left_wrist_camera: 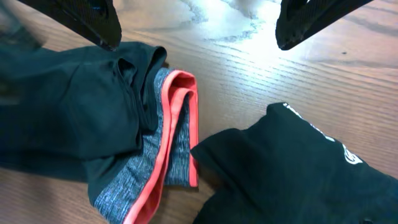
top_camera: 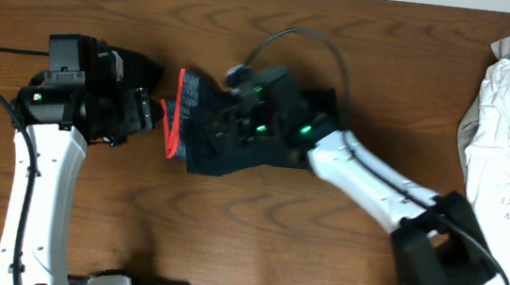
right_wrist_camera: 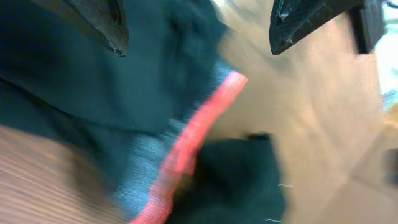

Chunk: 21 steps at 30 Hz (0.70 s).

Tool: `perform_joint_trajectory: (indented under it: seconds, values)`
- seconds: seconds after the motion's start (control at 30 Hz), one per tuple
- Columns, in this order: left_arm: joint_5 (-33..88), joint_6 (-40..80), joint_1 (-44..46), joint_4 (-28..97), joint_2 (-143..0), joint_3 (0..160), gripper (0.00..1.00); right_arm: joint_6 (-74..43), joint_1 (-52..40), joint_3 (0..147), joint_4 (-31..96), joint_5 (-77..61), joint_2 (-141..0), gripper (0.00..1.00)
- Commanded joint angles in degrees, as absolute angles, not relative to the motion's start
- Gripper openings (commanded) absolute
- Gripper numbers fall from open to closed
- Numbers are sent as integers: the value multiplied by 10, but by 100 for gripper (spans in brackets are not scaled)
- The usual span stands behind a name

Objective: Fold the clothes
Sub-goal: 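Lay the folded legs down and pull the right gripper back right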

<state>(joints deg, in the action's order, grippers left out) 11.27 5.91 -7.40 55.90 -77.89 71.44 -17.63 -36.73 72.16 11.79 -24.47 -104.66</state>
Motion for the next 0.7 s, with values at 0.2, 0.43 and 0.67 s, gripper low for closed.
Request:
perform_joint_trajectory:
  seconds: [0.2, 0.43, 0.67]
  values:
    - [114, 52, -76, 563, -775, 726, 81, -155, -150, 723, 352, -212, -1008, 69]
    - [114, 52, -76, 563, -775, 726, 81, -134, -112, 714, 380, -212, -1079, 76]
    - [114, 52, -76, 563, -775, 726, 81, -144, -115, 714, 373, -220, -1144, 72]
